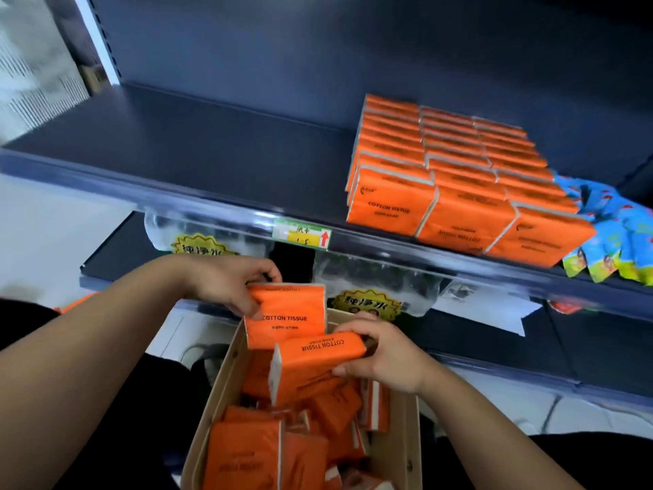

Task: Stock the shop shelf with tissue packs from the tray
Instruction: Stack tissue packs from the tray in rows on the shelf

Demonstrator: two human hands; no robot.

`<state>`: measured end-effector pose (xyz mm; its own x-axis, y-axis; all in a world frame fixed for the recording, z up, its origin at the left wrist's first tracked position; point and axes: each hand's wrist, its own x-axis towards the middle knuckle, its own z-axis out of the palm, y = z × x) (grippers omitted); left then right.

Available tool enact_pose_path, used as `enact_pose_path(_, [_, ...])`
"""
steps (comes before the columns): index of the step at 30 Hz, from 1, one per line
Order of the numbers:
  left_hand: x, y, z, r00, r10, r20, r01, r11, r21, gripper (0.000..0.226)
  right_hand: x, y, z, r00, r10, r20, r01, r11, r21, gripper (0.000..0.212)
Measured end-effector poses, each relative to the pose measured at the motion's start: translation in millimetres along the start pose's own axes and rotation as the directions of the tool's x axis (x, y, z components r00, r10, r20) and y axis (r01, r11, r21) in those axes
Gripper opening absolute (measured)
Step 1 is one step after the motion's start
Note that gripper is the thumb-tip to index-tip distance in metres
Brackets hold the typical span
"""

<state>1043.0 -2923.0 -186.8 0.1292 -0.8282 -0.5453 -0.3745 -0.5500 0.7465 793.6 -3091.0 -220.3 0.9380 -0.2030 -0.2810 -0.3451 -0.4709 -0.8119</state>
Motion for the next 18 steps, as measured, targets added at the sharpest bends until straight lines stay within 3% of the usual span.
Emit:
enact_pose_path(4, [-13.1, 19.0, -22.4, 0.978, 0.182, -0.101, -0.190, 0.979, -0.075, 0.047, 6.4, -28.5, -23.0, 0.991, -0.112, -0.069, 0.116, 0.992, 0.050, 0.044])
enact_pose_path(11, [-49.6, 60.3, -76.0, 0.908, 0.330, -0.258, -0.367, 0.924, -0.110, 0.059, 24.8, -92.2, -66.0, 0.962, -0.250, -0.110, 0.240, 0.965, -0.104, 0.045])
enact_pose_path(15, [-62.8, 80.9, -111.4, 0.841, 0.329, -0.430, -0.453, 0.862, -0.226, 0.083, 43.5, -124.1, -80.8, 0.948, -0.304, -0.100, 0.273, 0.931, -0.244, 0.044])
enact_pose_path(18, [-52.9, 84.9, -136.6, 0.790, 0.275, -0.548, -0.478, 0.836, -0.269, 0.061, 56.3, -139.9, -86.6, 0.935, -0.328, -0.136, 0.285, 0.921, -0.264, 0.045])
